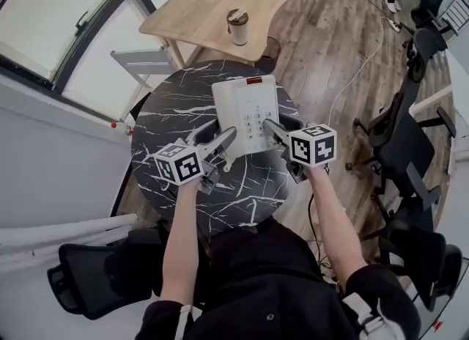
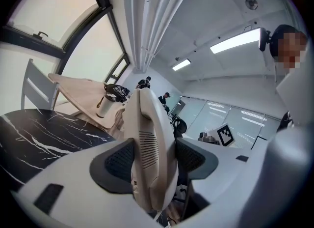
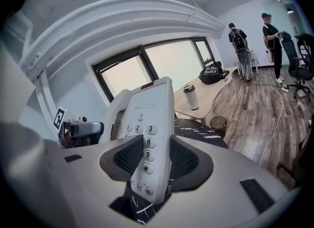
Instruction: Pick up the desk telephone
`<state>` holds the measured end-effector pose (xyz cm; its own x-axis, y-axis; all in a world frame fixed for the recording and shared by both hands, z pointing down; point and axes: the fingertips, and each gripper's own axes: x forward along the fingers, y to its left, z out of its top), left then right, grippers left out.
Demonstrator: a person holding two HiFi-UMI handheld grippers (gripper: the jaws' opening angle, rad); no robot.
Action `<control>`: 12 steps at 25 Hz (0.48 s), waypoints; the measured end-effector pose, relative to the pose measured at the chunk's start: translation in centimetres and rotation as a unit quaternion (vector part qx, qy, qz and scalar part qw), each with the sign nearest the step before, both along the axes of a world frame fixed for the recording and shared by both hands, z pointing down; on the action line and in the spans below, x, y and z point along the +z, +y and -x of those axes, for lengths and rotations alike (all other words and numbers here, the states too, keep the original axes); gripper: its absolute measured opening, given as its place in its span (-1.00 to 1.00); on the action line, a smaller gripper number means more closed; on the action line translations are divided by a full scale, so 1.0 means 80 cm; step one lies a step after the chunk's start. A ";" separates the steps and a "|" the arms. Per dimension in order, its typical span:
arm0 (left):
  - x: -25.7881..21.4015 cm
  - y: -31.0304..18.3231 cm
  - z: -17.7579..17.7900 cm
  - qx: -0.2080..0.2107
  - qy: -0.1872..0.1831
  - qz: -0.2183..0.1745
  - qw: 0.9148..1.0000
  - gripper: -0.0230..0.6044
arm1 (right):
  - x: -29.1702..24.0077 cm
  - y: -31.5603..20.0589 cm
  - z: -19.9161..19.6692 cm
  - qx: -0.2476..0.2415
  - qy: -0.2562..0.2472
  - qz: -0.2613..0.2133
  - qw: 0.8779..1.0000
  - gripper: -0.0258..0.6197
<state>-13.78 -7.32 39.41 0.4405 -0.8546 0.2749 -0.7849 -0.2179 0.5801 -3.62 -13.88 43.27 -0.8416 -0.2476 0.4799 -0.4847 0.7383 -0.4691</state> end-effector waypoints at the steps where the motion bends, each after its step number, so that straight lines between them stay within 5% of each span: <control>1: -0.005 0.001 0.001 -0.001 -0.002 -0.004 1.000 -0.03 | -0.005 0.000 0.001 -0.001 -0.002 -0.004 1.000 -0.35; 12: -0.061 0.004 0.013 -0.013 -0.030 -0.048 0.998 -0.03 | -0.058 -0.001 0.016 -0.007 -0.036 -0.034 0.999 -0.35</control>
